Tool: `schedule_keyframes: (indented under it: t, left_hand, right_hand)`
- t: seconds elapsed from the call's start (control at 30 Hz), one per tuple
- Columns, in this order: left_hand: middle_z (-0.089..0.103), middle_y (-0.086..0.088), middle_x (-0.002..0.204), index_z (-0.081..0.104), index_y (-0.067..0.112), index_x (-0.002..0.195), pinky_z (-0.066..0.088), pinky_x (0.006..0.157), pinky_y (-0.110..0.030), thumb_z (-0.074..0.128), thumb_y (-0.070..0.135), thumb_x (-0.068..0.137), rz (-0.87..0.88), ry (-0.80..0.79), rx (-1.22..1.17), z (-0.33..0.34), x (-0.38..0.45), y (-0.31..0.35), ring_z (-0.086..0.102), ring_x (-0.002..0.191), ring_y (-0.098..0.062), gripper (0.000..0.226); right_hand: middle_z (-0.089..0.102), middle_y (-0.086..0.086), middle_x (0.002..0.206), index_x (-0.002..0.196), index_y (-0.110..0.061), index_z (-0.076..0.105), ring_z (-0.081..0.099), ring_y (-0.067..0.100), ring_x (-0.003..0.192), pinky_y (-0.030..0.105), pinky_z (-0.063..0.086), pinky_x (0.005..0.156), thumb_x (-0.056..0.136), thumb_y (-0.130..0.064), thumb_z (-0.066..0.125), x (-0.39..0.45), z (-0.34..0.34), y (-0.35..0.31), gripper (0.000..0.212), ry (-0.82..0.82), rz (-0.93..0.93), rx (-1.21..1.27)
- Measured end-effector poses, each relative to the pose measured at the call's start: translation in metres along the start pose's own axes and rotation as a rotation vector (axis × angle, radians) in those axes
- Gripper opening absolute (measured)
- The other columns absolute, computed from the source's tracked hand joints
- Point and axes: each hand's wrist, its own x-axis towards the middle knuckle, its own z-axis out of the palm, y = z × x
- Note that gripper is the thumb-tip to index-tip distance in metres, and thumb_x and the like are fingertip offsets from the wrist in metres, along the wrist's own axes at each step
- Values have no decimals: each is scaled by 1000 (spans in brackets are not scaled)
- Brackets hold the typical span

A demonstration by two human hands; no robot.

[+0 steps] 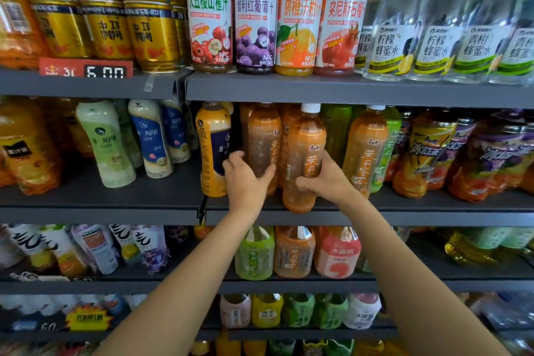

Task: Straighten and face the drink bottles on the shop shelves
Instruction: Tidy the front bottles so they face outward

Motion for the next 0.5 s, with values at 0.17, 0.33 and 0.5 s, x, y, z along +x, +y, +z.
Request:
schedule_keyframes:
  t: [0.17,0.33,0.5]
  left_hand:
    - [39,-16,140,29,4,138,33,106,-43,68,29,83,-141,-167,114,14,21,4,36,130,-34,73]
    - [47,-14,134,35,5,134,38,101,-42,66,28,85,-125,-168,133,18,26,-7,44,124,-32,62]
    - [47,-15,133,35,5,135,38,99,-40,62,29,88,-75,-149,223,21,25,-9,44,123,-33,59]
  right_hand:
    - [44,9,127,131,-9,34,41,22,123,34,39,99,69,-27,82,0,11,4,80,126,-10,-63]
    - [59,10,117,120,-7,46,57,25,108,34,49,87,71,-33,80,-1,11,8,66,200,-20,-119]
    - [53,16,123,118,-3,38,56,36,110,43,47,83,79,-41,71,-5,6,2,63,419,143,-335]
